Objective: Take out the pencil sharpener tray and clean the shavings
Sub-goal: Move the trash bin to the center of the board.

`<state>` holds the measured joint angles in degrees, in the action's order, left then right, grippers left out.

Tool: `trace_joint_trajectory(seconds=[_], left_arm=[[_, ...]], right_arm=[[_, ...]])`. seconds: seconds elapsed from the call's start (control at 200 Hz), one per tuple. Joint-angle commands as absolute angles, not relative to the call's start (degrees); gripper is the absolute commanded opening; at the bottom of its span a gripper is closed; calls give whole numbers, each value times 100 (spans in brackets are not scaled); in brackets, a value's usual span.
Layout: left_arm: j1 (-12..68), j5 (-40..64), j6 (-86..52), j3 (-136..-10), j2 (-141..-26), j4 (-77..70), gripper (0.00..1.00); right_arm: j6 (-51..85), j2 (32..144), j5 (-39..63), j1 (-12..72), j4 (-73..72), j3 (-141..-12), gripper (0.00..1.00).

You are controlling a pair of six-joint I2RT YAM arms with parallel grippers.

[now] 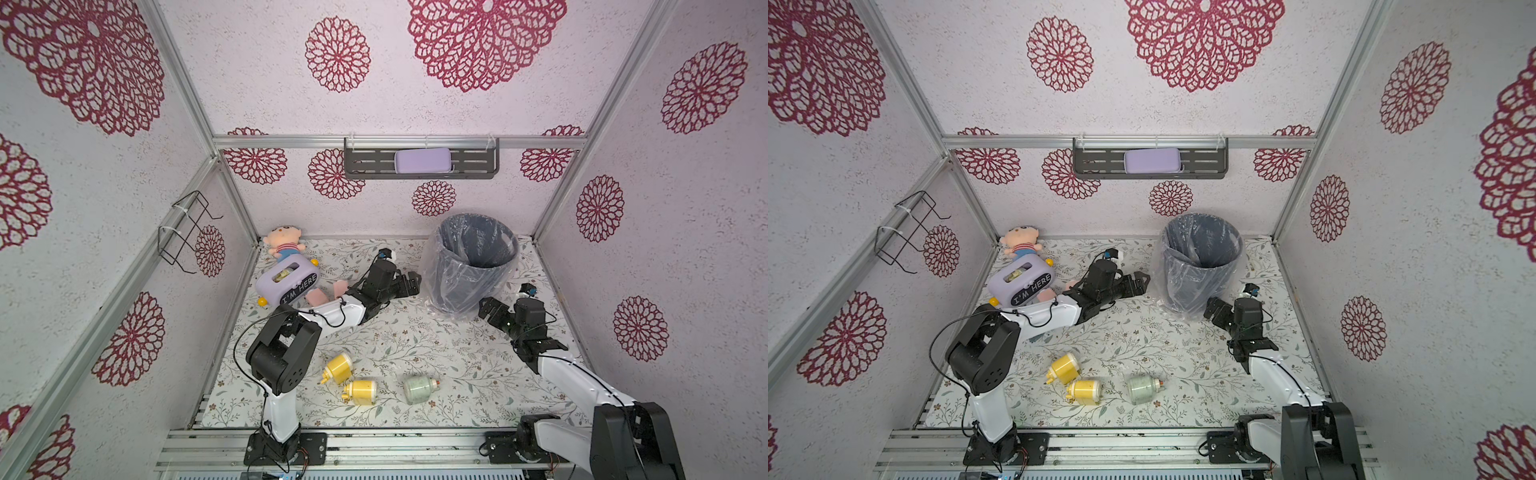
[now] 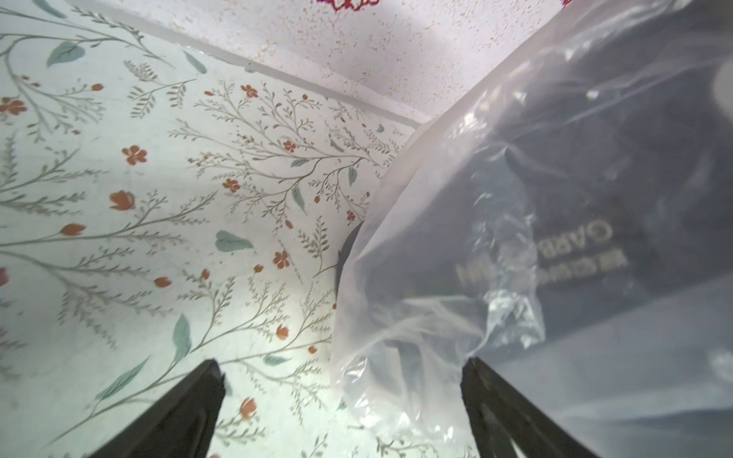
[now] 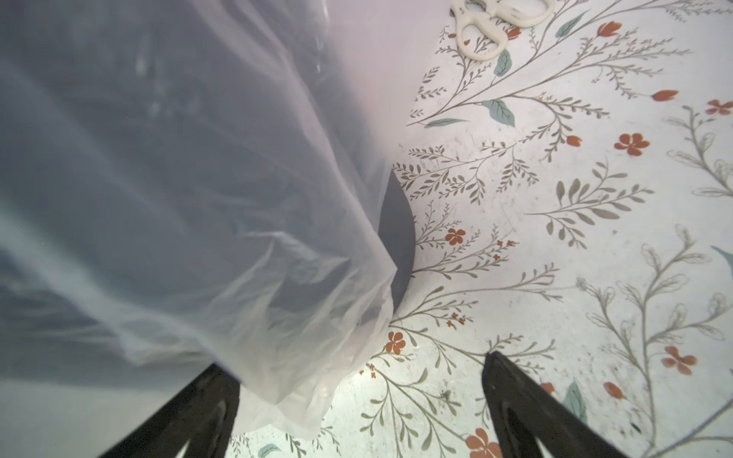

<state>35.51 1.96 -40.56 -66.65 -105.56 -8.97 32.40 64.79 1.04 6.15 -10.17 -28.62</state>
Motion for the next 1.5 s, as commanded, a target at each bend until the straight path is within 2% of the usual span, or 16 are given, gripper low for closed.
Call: trace_joint_trajectory(seconds=[0.0, 0.215, 0.32, 0.385, 0.555, 0.75, 0.926, 1.076, 1.276, 1.496], left_arm=[[3538, 158, -3841, -6383, -9949, -527, 97], [3714, 52, -3776, -5814, -9109, 230, 97], [4094, -192, -3403, -5849, -8747, 835, 97], [4315, -390, -3187, -5993, -8669, 1320, 97], [4456, -497, -3079, -5979, -8607, 1608, 97], [4547, -144, -3299, -5987, -8491, 1498, 97], [5103, -272, -2783, -6305, -8430, 2397, 97], [5403, 9, -2559, -6275, -8372, 2881, 97], [5624, 287, -2452, -6253, -8031, 3373, 98], [5696, 571, -2347, -6593, -7991, 4082, 97]], right_arm=[[3146, 5913, -43, 639, -348, -2927, 99], [3089, 4471, -16, 681, 746, -2466, 99], [3039, 4045, 604, 820, 518, -2290, 99], [3030, 3955, 638, 1069, 205, -2215, 99], [2971, 4645, -560, 1934, -310, -2394, 99], [3345, 6037, -1617, 2037, -1247, -2720, 99], [3285, 7180, -1931, 1986, -1819, -3269, 99], [3355, 7896, -1868, 1792, -1778, -3799, 99], [3280, 7821, -1388, 1757, -1526, -3755, 99], [3068, 6846, -911, 1758, -380, -3419, 99]])
